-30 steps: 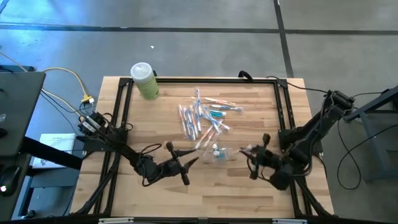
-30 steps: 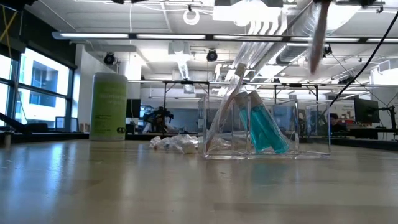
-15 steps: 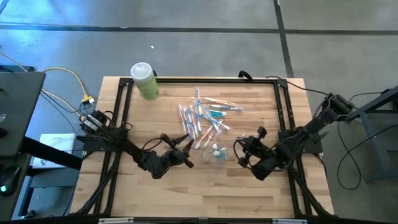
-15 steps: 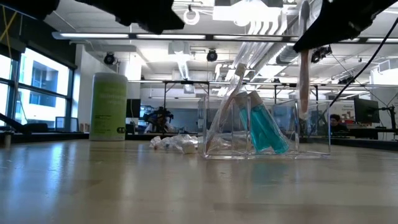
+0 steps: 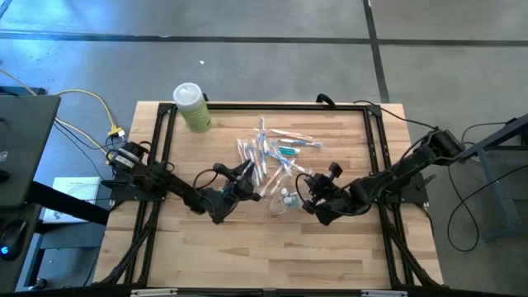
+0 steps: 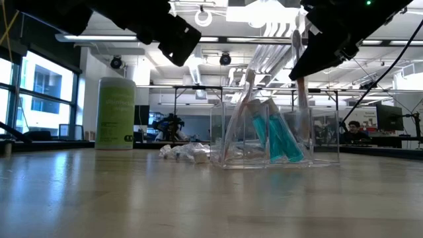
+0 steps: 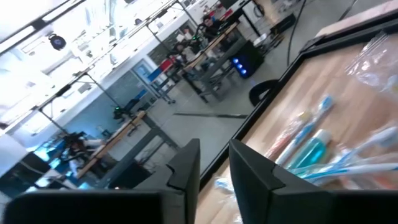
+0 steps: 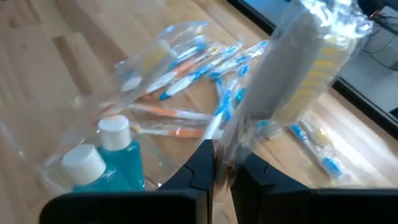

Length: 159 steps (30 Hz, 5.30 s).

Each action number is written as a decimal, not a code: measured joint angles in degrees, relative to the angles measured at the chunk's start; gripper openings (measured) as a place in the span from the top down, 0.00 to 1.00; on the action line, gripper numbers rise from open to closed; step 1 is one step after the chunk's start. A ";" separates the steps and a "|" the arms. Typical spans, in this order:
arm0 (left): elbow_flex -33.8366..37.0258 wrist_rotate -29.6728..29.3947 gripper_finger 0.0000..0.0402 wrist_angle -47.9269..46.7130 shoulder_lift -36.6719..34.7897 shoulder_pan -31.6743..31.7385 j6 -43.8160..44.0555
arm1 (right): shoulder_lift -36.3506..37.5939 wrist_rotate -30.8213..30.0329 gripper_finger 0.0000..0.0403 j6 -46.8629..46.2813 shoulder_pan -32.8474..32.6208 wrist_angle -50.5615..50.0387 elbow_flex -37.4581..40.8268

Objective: Pick & Place toothbrushing station
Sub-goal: Put the orange toothbrush into the transparent organizer

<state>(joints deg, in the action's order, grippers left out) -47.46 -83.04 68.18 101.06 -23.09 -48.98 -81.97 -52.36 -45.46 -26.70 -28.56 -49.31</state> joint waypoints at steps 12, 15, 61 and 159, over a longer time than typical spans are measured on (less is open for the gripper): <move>0.00 -1.80 0.90 -0.02 0.00 0.32 -0.66 | 0.00 5.69 0.90 1.89 0.90 12.95 6.96; 0.00 -1.80 0.90 -0.02 0.00 -0.23 0.89 | 0.00 8.21 0.84 2.08 0.90 12.96 6.94; 0.02 -4.41 0.90 -16.48 -28.35 -15.74 -3.46 | 26.58 4.73 0.37 47.15 2.62 22.05 3.45; 0.02 76.98 0.49 -85.05 -15.89 33.89 86.98 | 19.87 34.33 0.37 31.57 12.07 14.21 3.53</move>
<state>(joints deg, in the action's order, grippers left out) -47.44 -6.07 -16.87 85.17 10.80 38.00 -62.11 -18.02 -13.89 -14.63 -14.35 -45.78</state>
